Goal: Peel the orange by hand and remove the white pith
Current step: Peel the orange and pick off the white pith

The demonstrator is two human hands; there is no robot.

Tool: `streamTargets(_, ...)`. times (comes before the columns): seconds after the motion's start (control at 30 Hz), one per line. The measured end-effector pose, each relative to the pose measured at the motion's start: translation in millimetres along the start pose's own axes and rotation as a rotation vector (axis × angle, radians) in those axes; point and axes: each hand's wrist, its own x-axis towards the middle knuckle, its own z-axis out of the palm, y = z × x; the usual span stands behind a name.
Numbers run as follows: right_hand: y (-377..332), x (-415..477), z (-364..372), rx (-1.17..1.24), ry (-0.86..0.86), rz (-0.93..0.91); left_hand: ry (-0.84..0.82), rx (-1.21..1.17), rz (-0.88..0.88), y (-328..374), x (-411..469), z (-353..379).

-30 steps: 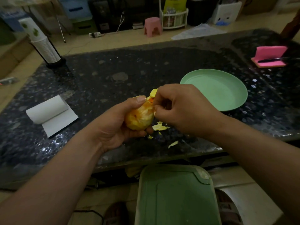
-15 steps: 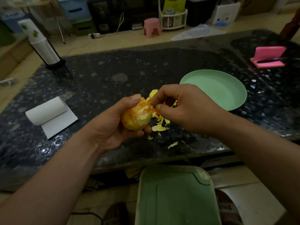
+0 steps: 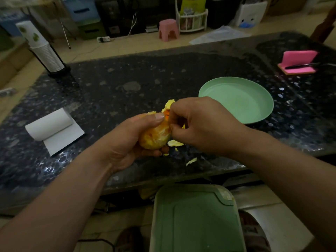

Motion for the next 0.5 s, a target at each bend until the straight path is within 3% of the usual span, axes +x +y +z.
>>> streamTargets(0.3,7.6,-0.2,-1.1,0.362,0.005,0.134,-0.113,-0.121,0.023,2.8,-5.6,-7.0)
streamTargets(0.5,13.9,1.6,2.0,0.384,0.002,0.234,-0.182,-0.220,0.047,0.8,-5.4,-14.3)
